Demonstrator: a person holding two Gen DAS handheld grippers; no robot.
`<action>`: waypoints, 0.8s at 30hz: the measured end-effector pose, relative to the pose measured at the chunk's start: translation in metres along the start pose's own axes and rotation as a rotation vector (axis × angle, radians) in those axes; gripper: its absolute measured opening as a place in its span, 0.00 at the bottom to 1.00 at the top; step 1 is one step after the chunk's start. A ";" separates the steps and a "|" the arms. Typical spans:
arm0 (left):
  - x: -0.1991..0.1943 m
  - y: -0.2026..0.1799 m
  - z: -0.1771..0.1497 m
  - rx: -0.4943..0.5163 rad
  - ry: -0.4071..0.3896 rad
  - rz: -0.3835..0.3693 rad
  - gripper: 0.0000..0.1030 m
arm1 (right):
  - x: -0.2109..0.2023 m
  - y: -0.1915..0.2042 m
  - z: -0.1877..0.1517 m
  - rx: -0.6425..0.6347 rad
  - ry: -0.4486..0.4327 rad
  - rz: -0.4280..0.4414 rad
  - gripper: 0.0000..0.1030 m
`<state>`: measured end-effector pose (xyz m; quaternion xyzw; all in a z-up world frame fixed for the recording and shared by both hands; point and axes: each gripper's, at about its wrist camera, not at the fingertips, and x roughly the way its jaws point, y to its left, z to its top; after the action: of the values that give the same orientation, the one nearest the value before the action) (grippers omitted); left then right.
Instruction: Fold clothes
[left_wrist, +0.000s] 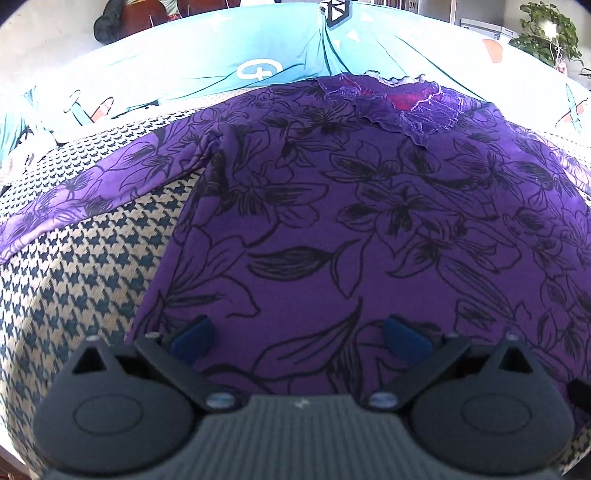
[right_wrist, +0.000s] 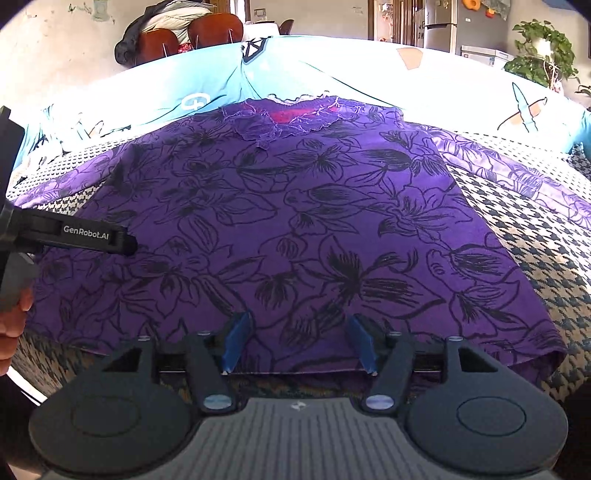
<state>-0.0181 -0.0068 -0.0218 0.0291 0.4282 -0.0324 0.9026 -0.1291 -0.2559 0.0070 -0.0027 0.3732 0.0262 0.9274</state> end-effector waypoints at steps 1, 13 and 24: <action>-0.001 -0.001 -0.001 -0.002 -0.001 0.003 1.00 | 0.000 0.000 0.000 0.000 0.001 0.000 0.60; -0.010 -0.007 -0.011 -0.021 -0.003 0.035 1.00 | -0.003 -0.003 -0.002 -0.008 0.011 0.004 0.61; -0.017 -0.012 -0.019 -0.037 0.006 0.057 1.00 | -0.008 -0.006 -0.004 -0.024 0.021 0.015 0.61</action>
<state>-0.0445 -0.0162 -0.0215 0.0248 0.4306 0.0015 0.9022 -0.1374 -0.2625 0.0097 -0.0116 0.3826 0.0375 0.9231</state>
